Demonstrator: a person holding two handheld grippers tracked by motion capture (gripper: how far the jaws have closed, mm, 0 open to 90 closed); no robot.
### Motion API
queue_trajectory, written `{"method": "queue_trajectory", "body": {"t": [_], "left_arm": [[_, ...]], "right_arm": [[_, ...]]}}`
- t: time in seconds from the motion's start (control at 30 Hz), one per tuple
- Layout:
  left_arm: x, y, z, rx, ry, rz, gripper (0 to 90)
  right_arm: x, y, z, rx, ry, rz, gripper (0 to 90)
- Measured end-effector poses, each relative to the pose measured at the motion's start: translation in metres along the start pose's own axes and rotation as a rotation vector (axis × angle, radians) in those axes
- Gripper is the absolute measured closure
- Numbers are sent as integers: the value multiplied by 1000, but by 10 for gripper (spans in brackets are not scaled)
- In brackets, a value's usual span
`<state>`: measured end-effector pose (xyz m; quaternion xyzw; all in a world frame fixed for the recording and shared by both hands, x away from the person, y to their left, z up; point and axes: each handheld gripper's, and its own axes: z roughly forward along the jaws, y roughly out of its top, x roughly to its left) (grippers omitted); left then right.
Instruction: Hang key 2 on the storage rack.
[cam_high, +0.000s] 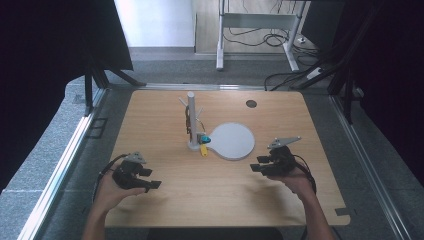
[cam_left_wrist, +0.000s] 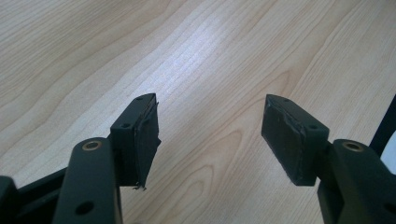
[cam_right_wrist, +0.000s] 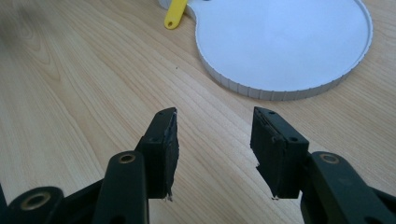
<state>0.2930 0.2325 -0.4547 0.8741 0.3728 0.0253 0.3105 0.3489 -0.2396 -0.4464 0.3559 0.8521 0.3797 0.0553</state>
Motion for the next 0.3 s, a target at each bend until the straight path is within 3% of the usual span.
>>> {"method": "queue_trajectory", "body": {"t": [0.3], "left_arm": [[0, 0, -1, -9, 3, -5, 372]], "right_arm": [[3, -9, 2, -17, -6, 4, 506]]}}
